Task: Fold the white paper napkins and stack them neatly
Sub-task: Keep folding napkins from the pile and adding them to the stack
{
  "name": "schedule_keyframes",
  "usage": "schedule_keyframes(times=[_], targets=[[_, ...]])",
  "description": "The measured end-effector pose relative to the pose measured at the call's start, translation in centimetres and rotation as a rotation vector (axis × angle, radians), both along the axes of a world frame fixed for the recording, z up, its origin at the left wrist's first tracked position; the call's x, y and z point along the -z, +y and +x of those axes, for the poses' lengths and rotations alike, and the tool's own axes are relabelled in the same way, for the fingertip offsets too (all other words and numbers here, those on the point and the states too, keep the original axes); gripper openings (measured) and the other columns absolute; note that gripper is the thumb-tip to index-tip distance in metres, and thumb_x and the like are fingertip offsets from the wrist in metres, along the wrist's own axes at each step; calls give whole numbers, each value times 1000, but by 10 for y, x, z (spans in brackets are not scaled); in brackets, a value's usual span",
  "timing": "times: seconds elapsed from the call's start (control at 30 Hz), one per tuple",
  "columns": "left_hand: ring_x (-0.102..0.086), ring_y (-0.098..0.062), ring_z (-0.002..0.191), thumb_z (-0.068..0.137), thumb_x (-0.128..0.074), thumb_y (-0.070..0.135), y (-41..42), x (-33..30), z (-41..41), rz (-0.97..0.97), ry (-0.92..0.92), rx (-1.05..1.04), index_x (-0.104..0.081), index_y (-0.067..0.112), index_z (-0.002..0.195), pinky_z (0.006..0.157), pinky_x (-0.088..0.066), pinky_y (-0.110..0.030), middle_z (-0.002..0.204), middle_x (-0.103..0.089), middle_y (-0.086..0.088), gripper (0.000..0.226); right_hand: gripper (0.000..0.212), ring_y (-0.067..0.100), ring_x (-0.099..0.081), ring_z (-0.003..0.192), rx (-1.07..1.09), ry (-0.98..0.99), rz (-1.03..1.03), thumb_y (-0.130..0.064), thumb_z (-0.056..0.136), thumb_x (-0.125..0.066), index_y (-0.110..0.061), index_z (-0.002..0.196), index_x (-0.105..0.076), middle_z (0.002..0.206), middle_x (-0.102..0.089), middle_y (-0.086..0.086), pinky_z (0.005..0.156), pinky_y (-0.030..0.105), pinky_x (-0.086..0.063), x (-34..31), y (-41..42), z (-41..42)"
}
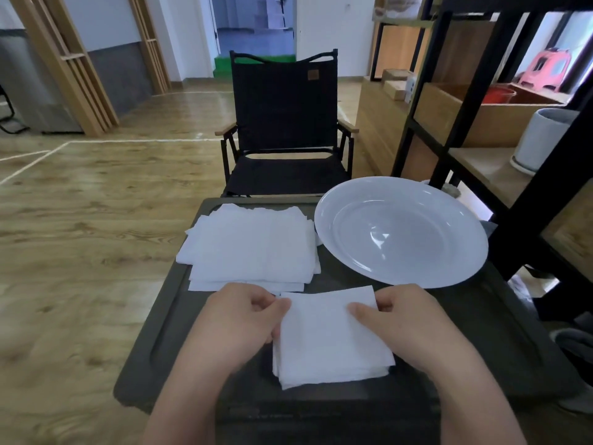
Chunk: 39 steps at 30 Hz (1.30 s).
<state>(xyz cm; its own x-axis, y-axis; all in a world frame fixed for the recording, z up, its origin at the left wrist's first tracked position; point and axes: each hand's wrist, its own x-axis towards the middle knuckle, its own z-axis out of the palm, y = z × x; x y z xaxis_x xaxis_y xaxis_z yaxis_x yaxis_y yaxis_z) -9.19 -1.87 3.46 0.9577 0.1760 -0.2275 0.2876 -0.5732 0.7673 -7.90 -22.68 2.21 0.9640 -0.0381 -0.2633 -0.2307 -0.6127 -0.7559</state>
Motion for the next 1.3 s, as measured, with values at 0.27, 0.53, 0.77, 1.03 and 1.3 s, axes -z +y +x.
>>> schedule_keyframes(times=[0.27,0.53,0.77,1.03,1.3], targets=[[-66,-25,62,86,-62,40,0,1,2,11,4,1,-70,16,64,69,-58,-40,63,-72,5,33,42,33,-70,80,-10,5,-34,-39,83,-64,1,94,-67,96,-71,18,63,43,-56,-2,1,-2],[-62,-9,56,86,-63,40,1,5,4,23,-10,-2,-69,18,63,72,-55,-33,61,-71,10,33,41,23,-57,61,-8,-42,-75,-40,86,-63,1,91,-66,68,-60,10,53,37,-47,-5,3,-2],[-62,-12,58,86,-65,40,4,8,4,44,6,1,-69,18,63,68,-54,-31,56,-69,12,32,42,13,-40,50,13,-71,-124,-39,86,-64,1,75,-57,56,-43,-1,47,22,-32,-5,1,-5],[-64,-13,62,84,-65,44,4,10,5,63,-16,-30,-69,18,66,74,-57,-36,57,-69,10,32,32,10,-42,51,44,-91,-110,-41,86,-65,-9,84,-65,58,-46,-2,49,21,-34,-8,3,-6],[-62,-10,60,83,-59,56,8,6,6,101,-114,-74,-61,27,74,54,-41,-26,64,-70,2,29,15,1,-59,65,112,-141,-105,-45,85,-65,-32,85,-56,70,-62,-9,54,17,-38,-16,6,-10]])
